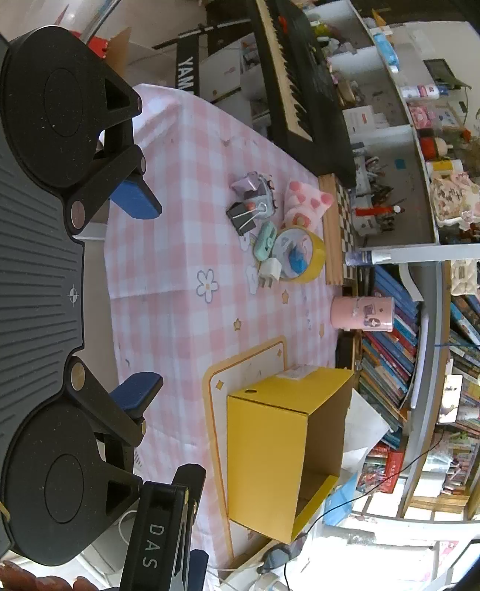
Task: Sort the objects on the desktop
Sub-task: 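Move both tools toward the small objects beside the tape roll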
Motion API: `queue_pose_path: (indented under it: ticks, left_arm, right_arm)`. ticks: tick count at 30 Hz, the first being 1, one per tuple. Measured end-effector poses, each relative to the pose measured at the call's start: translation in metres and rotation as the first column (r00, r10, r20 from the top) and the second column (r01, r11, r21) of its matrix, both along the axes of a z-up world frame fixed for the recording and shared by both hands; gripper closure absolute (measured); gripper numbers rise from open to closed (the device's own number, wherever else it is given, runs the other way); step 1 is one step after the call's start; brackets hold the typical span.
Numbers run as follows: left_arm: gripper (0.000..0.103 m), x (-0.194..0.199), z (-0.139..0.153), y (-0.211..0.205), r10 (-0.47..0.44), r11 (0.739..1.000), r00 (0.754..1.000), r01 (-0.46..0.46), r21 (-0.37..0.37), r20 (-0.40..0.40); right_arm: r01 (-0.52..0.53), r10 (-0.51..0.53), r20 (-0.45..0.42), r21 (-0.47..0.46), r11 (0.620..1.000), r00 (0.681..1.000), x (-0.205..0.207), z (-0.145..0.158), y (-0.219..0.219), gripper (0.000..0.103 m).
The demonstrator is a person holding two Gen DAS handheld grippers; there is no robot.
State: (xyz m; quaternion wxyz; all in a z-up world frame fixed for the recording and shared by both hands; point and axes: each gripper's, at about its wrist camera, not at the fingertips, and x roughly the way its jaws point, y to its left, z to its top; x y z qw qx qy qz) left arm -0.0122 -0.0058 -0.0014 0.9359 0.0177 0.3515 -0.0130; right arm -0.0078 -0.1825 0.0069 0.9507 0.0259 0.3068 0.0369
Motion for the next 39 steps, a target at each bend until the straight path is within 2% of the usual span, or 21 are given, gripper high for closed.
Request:
queue_pose_path:
  ticks: [5,8,13,17,22,33,39]
  left_arm:
    - [0.011,-0.002,0.001,-0.002,0.010,1.000,1.000,-0.010,0.019,0.021]
    - [0.011,-0.002,0.002,-0.002,0.024,0.999,0.999,-0.025,0.029,0.031]
    - [0.011,-0.004,0.003,-0.002,0.027,0.999,0.998,-0.028,0.027,0.052]
    - [0.011,-0.004,0.003,0.000,0.034,0.999,0.998,-0.035,0.013,0.043]
    - [0.011,-0.006,0.001,0.003,0.032,0.999,0.999,-0.031,-0.011,0.034]
    - [0.011,-0.004,-0.003,0.012,0.062,0.998,0.998,-0.062,0.003,0.014]
    - [0.011,0.002,-0.006,0.017,0.068,0.998,0.998,-0.068,-0.013,0.001]
  right_arm:
    - [-0.016,0.016,0.017,0.020,1.000,1.000,-0.003,0.000,-0.002,0.000]
    - [-0.003,0.003,0.042,-0.006,1.000,0.999,-0.006,0.001,-0.002,0.000]
    - [-0.010,0.011,0.037,-0.020,1.000,0.999,-0.009,0.000,-0.002,0.000]
    - [-0.011,0.011,0.008,-0.006,1.000,1.000,-0.011,-0.002,-0.006,0.000]
    - [0.037,-0.037,-0.006,-0.008,0.999,0.999,-0.015,-0.005,-0.012,0.000]
    - [0.024,-0.023,0.031,-0.022,0.999,0.999,-0.017,-0.001,-0.006,0.001]
    - [0.056,-0.055,0.035,-0.026,0.998,0.998,-0.016,0.000,-0.008,0.001]
